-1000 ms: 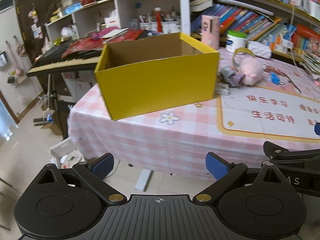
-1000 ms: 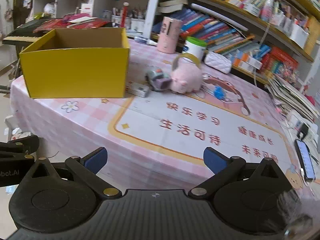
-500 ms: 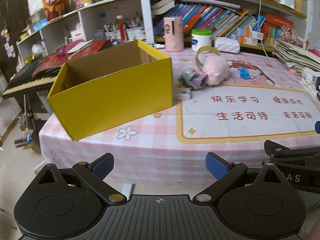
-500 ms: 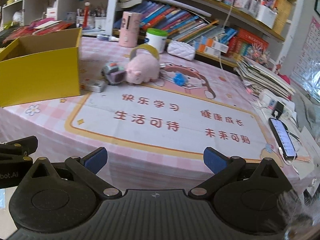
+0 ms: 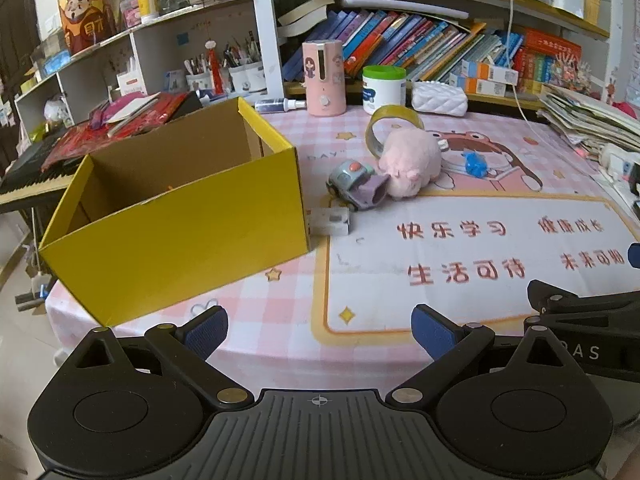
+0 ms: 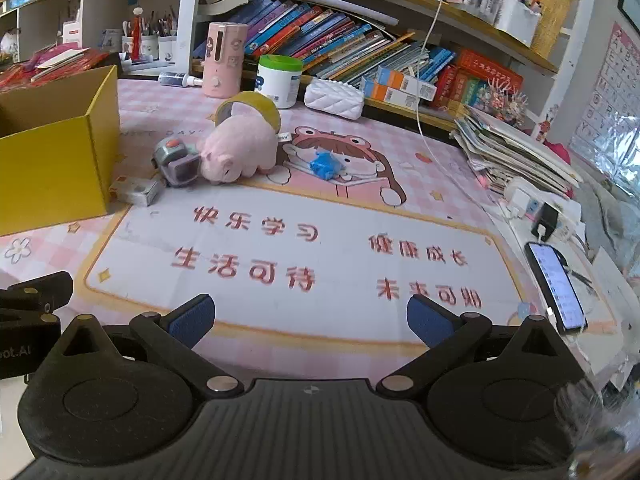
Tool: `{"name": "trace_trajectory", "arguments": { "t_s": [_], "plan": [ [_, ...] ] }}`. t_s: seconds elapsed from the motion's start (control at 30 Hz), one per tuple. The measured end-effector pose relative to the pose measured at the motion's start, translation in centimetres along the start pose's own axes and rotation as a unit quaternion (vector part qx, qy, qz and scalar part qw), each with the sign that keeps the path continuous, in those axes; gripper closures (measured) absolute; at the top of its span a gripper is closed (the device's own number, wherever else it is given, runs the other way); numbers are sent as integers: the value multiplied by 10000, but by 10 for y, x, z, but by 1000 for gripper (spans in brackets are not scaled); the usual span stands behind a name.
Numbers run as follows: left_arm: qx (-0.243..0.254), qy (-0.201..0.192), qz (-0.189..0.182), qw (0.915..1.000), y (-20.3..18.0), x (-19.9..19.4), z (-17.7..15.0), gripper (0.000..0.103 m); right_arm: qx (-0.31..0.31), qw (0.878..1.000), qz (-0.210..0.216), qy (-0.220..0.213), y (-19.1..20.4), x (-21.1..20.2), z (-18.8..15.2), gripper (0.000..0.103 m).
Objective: Organize objects
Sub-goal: 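Move the left tool toward the white staple box while the right tool approaches the blue clip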
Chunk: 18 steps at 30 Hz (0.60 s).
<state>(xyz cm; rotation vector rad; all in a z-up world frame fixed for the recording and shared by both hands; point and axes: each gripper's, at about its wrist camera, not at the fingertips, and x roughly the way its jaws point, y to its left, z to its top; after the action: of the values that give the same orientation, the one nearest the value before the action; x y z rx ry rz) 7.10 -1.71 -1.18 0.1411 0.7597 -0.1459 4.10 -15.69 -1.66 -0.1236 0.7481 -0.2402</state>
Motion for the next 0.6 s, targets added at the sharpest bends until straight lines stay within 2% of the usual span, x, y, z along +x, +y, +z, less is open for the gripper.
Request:
{"name": "trace_trajectory", "arguments": {
  "t_s": [0.6],
  "plan": [
    [-361,132,189,9991,-22,49,44,4,-350,9984,436,58,-22,72,54,0]
  ]
}}
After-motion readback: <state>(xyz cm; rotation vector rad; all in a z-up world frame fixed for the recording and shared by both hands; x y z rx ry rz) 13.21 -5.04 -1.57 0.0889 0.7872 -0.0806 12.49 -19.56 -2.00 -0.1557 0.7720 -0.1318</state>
